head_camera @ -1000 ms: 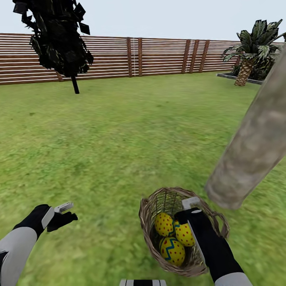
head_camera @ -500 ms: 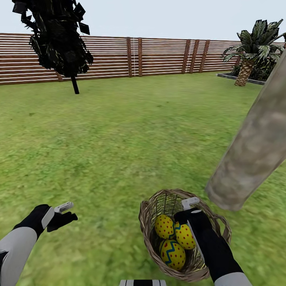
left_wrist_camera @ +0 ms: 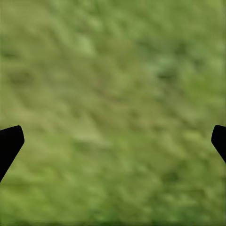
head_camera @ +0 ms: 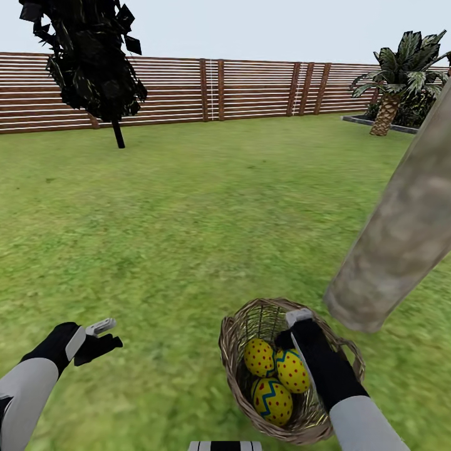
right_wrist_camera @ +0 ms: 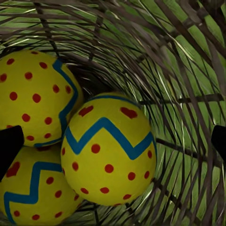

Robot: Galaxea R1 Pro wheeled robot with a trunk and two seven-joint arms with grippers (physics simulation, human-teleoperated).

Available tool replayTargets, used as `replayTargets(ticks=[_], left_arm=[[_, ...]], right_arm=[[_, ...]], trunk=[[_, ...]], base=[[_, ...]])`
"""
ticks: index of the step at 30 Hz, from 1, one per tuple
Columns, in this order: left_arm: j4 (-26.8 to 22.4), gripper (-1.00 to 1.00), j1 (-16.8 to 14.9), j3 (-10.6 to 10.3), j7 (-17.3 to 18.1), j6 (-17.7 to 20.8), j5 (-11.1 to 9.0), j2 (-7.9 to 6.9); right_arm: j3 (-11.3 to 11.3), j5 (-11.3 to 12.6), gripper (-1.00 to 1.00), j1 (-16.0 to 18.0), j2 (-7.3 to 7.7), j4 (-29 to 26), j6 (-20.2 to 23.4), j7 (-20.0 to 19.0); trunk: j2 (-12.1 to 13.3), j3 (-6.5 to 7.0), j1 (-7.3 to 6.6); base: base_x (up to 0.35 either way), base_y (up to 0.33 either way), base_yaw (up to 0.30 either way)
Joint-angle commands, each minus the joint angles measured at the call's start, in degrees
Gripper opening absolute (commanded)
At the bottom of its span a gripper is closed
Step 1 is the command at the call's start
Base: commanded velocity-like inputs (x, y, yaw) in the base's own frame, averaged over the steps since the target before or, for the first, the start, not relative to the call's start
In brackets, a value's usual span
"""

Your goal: Take the three Easter eggs out of the wicker basket on the lawn in the garden, then place them on the lawn next to a single tree (choose any tree) so that all three eggs are next to the same tree and none are left in the basket.

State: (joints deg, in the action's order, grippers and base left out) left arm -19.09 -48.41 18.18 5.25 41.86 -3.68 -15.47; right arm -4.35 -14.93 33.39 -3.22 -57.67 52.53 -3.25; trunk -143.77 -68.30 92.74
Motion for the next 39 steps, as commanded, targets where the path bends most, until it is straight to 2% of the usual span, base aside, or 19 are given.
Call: replayTargets(ticks=[1, 4, 7, 20, 31, 33, 39], left_arm=[[-0.07, 1.00, -0.01, 0.19, -0.06, 0.33, -0.36, 0.00], [-0.07, 1.00, -0.01, 0.19, -0.06, 0.33, -0.36, 0.00], [-0.07, 1.00, -0.01, 0.19, -0.06, 0.33, -0.36, 0.00], [-0.07, 1.00, -0.01, 0.19, -0.06, 0.33, -0.36, 0.00], [-0.07, 1.00, -0.01, 0.19, -0.06, 0.33, -0.36, 0.00], [0.02, 1.00, 0.65, -0.08, -0.24, 0.33, -0.11, -0.44], [0.02, 1.00, 1.43, -0.08, -0.24, 0.26, -0.10, -0.44]], right_arm=[[0.00, -0.49, 1.00, 1.00, 0.02, 1.50, 0.34, -0.35], [0.09, -0.46, 1.00, 3.47, 0.03, 6.70, 0.25, -0.32], [0.12, -0.51, 1.00, 4.39, 0.04, 8.89, 0.12, -0.25], [0.30, -0.61, 1.00, 4.84, 0.05, 11.29, -0.99, -0.20], [0.14, -0.89, 1.00, 4.84, -0.20, 11.21, -1.13, -0.20], [0.32, -0.46, 1.00, 5.49, 0.27, 11.20, -1.04, -0.85], [-0.11, -0.38, 1.00, 7.19, -0.55, 11.17, -0.85, 0.00]], trunk=[[-0.02, -0.05, -0.01], [-0.02, -0.05, -0.01], [-0.02, -0.05, -0.01], [-0.02, -0.05, -0.01], [-0.17, -2.49, 0.27], [-0.17, -2.48, 0.28], [-0.17, -2.48, 0.28]], base=[[0.000, 0.000, 0.000], [0.000, 0.000, 0.000], [0.000, 0.000, 0.000], [0.000, 0.000, 0.000], [0.000, 0.000, 0.000], [0.000, 0.000, 0.000], [0.000, 0.000, 0.000]])
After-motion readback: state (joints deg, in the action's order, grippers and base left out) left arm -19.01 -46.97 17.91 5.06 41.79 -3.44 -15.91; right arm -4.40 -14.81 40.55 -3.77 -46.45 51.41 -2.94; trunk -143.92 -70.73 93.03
